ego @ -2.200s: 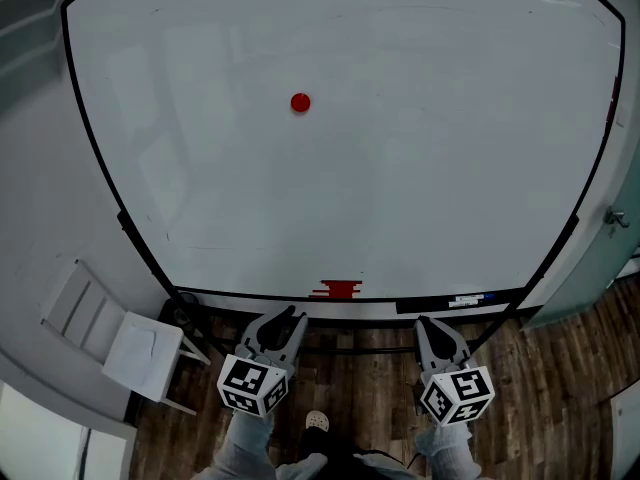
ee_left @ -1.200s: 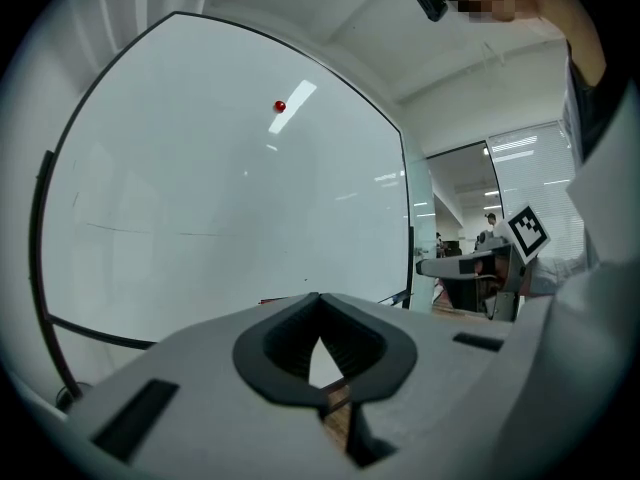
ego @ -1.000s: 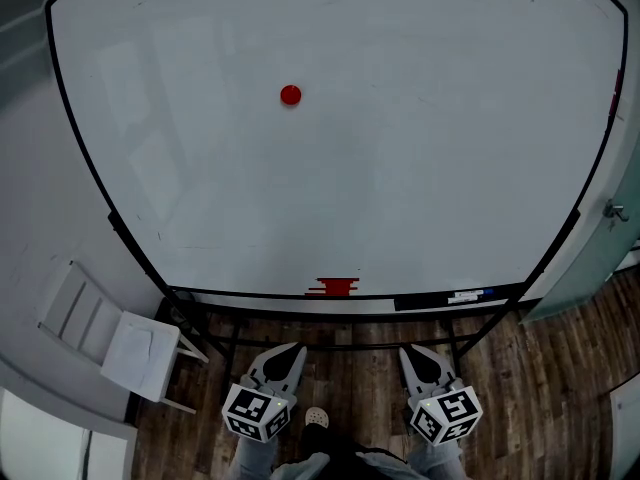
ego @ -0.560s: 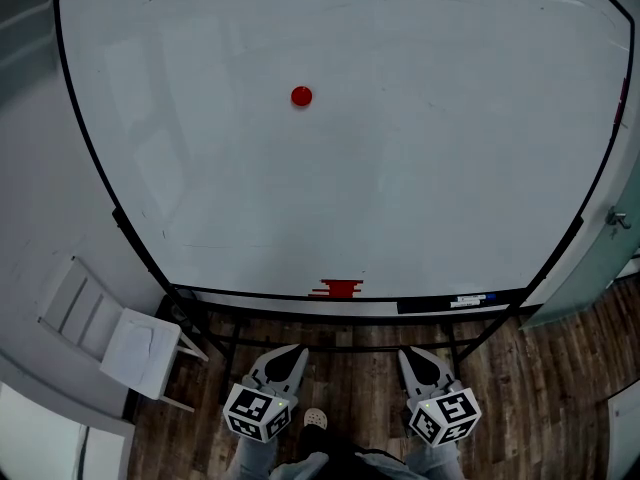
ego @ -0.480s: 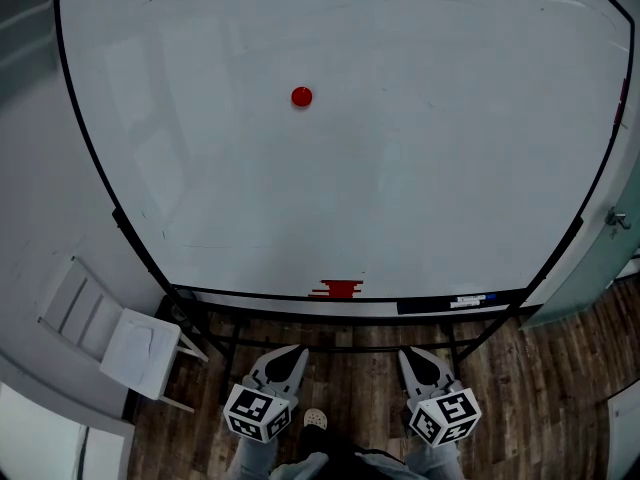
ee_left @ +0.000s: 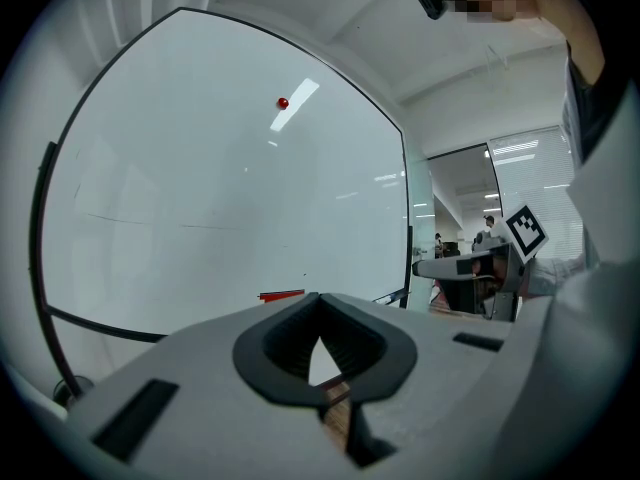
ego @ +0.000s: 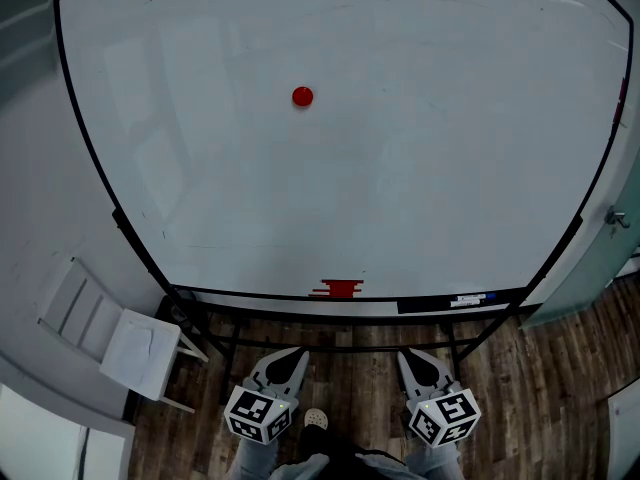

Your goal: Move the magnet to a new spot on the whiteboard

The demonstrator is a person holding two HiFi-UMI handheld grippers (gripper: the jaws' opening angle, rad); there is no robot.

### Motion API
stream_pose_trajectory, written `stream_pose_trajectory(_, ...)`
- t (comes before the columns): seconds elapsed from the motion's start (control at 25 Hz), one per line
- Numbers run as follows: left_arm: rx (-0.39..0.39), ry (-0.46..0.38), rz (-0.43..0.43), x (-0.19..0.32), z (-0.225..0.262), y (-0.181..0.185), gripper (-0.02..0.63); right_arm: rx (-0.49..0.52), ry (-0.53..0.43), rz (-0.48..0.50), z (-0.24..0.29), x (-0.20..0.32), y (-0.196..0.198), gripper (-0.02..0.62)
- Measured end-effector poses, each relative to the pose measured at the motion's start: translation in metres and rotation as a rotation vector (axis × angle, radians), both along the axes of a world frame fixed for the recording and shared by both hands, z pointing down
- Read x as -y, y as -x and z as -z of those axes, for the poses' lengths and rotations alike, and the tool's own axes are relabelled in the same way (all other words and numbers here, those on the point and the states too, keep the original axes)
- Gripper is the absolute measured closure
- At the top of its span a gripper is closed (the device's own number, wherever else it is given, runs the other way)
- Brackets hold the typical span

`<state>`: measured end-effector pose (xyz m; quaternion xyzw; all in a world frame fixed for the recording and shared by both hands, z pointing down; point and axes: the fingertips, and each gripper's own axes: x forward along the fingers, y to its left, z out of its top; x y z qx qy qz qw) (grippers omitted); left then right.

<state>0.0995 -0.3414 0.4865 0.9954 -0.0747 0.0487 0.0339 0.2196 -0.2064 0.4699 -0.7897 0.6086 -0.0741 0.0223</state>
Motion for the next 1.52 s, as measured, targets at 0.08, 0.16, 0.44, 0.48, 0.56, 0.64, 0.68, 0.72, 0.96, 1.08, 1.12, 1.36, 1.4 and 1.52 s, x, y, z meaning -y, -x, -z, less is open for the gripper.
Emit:
stream_pose_trajectory(0.08, 0.000, 0.001, -0.001, 0.000, 0.000, 0.001, 0.597, 0.000, 0.001, 0.000, 0.000, 0.000, 0.001, 0.569)
stream_pose_trajectory(0.16, 0.000, 0.001, -0.002, 0.000, -0.001, 0.001, 0.597, -0.001, 0.002, 0.002, 0.000, 0.000, 0.002, 0.569)
stream_pose_trajectory(0.44, 0.011, 0.010, -0.013, 0.000, -0.004, 0.004, 0.597, -0.016, 0.017, 0.019, 0.000, 0.004, 0.008, 0.569)
stream_pose_trajectory(0.48, 0.012, 0.009, -0.013, 0.000, -0.004, 0.004, 0.597, -0.018, 0.020, 0.022, 0.000, 0.005, 0.009, 0.569)
stream_pose_trajectory(0.56, 0.011, 0.007, -0.005, 0.002, -0.004, 0.005, 0.597, -0.018, 0.027, 0.024, -0.001, 0.007, 0.009, 0.569)
stream_pose_trajectory(0.64, 0.004, 0.005, 0.009, 0.004, -0.001, 0.007, 0.597, -0.011, 0.027, 0.022, 0.000, 0.010, 0.008, 0.569)
stream_pose_trajectory(0.68, -0.001, 0.000, 0.017, 0.006, 0.000, 0.008, 0.597, -0.004, 0.025, 0.019, 0.000, 0.012, 0.008, 0.569)
stream_pose_trajectory(0.72, -0.003, -0.011, 0.023, 0.008, 0.001, 0.010, 0.597, 0.002, 0.020, 0.016, 0.001, 0.014, 0.007, 0.569)
stream_pose_trajectory(0.96, 0.023, -0.103, 0.049, 0.012, 0.002, 0.026, 0.597, -0.007, -0.016, 0.066, 0.010, 0.032, 0.020, 0.568)
stream_pose_trajectory(1.08, -0.012, -0.079, 0.075, 0.017, 0.004, 0.030, 0.597, -0.015, -0.024, 0.087, 0.012, 0.036, 0.024, 0.568)
stream_pose_trajectory(1.12, -0.022, -0.072, 0.080, 0.017, 0.005, 0.031, 0.597, -0.017, -0.028, 0.092, 0.013, 0.036, 0.025, 0.568)
stream_pose_trajectory(1.36, -0.028, -0.052, 0.084, 0.015, 0.005, 0.028, 0.597, -0.073, 0.023, 0.104, 0.011, 0.031, 0.025, 0.569)
stream_pose_trajectory(1.4, -0.030, -0.050, 0.084, 0.014, 0.005, 0.027, 0.597, -0.095, 0.037, 0.100, 0.011, 0.030, 0.025, 0.569)
stream_pose_trajectory(1.52, -0.036, -0.045, 0.081, 0.013, 0.006, 0.023, 0.597, -0.120, 0.047, 0.090, 0.011, 0.028, 0.022, 0.569)
